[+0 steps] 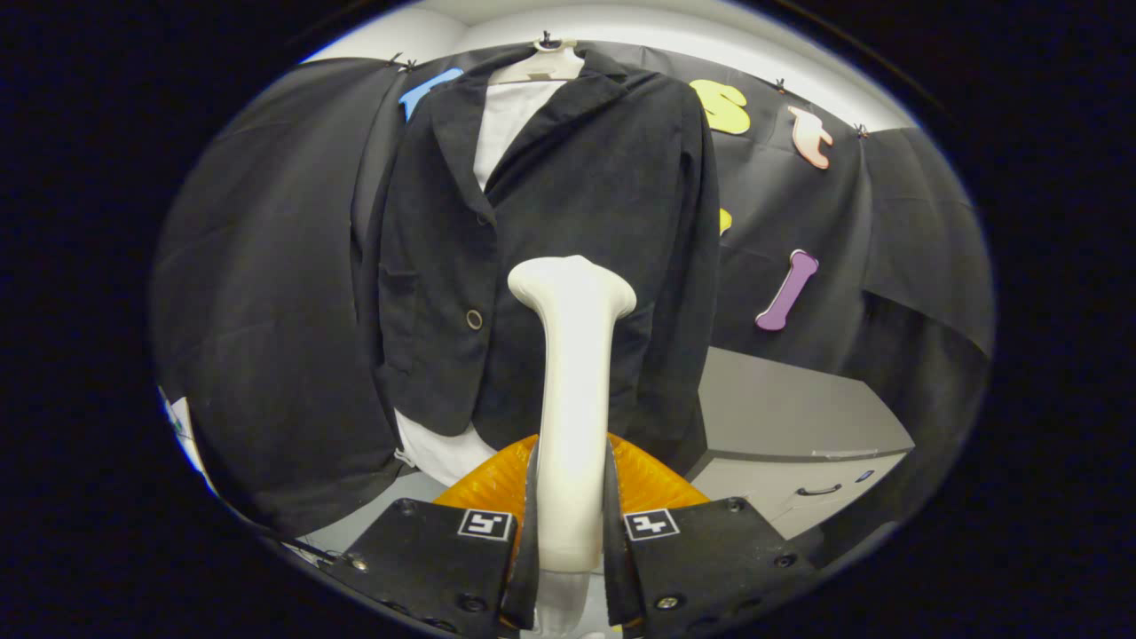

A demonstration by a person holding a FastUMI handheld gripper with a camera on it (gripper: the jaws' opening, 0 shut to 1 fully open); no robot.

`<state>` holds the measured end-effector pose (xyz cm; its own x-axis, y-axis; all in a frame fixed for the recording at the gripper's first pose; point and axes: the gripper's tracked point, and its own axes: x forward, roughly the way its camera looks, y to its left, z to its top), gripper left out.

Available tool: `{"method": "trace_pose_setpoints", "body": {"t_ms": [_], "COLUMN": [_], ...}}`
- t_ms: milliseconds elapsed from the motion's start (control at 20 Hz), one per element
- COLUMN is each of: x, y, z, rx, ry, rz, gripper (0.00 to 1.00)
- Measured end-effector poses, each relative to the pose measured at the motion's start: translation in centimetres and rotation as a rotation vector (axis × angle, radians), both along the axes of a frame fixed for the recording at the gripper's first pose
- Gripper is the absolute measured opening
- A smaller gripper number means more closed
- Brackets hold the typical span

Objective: Iron the clothes twice with a garment steamer, once on the left side and once on the right side.

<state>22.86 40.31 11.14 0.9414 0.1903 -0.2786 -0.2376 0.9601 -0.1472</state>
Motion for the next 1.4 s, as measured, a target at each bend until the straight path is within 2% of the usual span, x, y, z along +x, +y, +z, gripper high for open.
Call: {"method": "trace_pose_setpoints", "body": {"t_ms": [950,1200,1400], "x": [-1.0,-1.3,-3.1], "y": [-0.4,-0.5,-0.9], "z": [-9.3,-9.2,-5.9], "rx": [0.003,0.027,0.065], "ry": [0.176,0.19,0.148], "rz": [0.008,0.002,-0.007], "gripper": [0.33,0.33,0.33]}}
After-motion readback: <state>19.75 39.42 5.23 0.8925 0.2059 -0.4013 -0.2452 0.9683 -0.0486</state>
